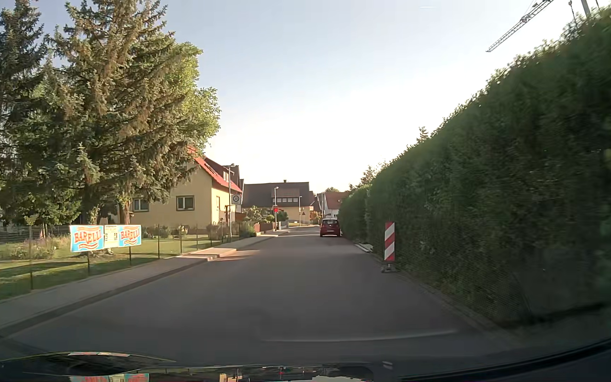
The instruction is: Follow the waypoints while adhering to traffic rules and regulations
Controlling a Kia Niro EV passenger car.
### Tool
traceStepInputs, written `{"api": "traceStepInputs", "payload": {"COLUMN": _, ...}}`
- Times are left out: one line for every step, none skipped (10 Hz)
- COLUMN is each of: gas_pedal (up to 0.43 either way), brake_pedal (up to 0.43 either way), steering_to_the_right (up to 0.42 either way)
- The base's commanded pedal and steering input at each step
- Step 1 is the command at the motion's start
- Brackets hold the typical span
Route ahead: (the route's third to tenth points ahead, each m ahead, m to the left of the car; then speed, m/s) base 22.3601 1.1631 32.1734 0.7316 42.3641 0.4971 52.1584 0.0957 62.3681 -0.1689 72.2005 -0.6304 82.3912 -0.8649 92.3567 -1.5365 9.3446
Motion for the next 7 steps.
{"api": "traceStepInputs", "payload": {"gas_pedal": 0.067, "brake_pedal": 0.0, "steering_to_the_right": 0.002}}
{"api": "traceStepInputs", "payload": {"gas_pedal": 0.059, "brake_pedal": 0.0, "steering_to_the_right": -0.001}}
{"api": "traceStepInputs", "payload": {"gas_pedal": 0.047, "brake_pedal": 0.0, "steering_to_the_right": -0.002}}
{"api": "traceStepInputs", "payload": {"gas_pedal": 0.047, "brake_pedal": 0.0, "steering_to_the_right": -0.006}}
{"api": "traceStepInputs", "payload": {"gas_pedal": 0.047, "brake_pedal": 0.0, "steering_to_the_right": -0.011}}
{"api": "traceStepInputs", "payload": {"gas_pedal": 0.047, "brake_pedal": 0.0, "steering_to_the_right": -0.019}}
{"api": "traceStepInputs", "payload": {"gas_pedal": 0.047, "brake_pedal": 0.0, "steering_to_the_right": -0.025}}
